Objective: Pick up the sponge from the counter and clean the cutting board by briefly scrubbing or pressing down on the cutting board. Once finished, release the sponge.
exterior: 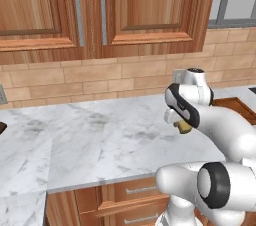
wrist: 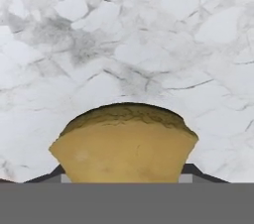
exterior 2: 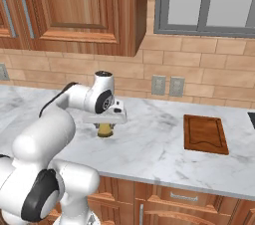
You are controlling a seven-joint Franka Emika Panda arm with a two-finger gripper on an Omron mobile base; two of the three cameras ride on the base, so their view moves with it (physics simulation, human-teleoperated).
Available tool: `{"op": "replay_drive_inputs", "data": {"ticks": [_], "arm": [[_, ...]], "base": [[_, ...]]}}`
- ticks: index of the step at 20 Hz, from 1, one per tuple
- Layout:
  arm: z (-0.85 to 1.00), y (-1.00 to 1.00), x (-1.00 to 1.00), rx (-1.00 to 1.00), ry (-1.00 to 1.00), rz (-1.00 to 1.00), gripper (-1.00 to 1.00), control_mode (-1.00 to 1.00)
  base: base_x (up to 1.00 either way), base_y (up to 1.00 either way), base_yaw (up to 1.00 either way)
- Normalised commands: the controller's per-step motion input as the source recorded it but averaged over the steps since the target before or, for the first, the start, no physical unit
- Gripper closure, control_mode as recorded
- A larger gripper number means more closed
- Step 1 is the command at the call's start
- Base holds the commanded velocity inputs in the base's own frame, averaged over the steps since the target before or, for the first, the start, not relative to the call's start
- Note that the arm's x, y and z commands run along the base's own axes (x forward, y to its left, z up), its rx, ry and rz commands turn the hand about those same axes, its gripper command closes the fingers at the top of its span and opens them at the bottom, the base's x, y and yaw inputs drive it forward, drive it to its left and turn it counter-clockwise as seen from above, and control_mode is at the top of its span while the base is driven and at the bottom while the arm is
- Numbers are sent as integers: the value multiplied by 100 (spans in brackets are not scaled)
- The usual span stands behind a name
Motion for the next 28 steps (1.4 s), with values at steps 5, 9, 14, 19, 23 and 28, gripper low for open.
{"op": "replay_drive_inputs", "data": {"ticks": [5, 9, 14, 19, 23, 28], "arm": [[-9, -3, -12, 0, 0, 0, 100, -100], [0, 0, 0, 0, 0, 0, 100, 100], [0, 0, 0, 0, 0, 0, 100, 100], [0, 0, 0, 0, 0, 0, 100, 100], [0, 0, 0, 0, 0, 0, 100, 100], [0, 0, 0, 0, 0, 0, 100, 100]], "base": [[0, 0, 0], [-45, -70, 0], [-15, -87, 0], [20, -76, 0], [46, -65, 0], [68, -45, 0]]}}
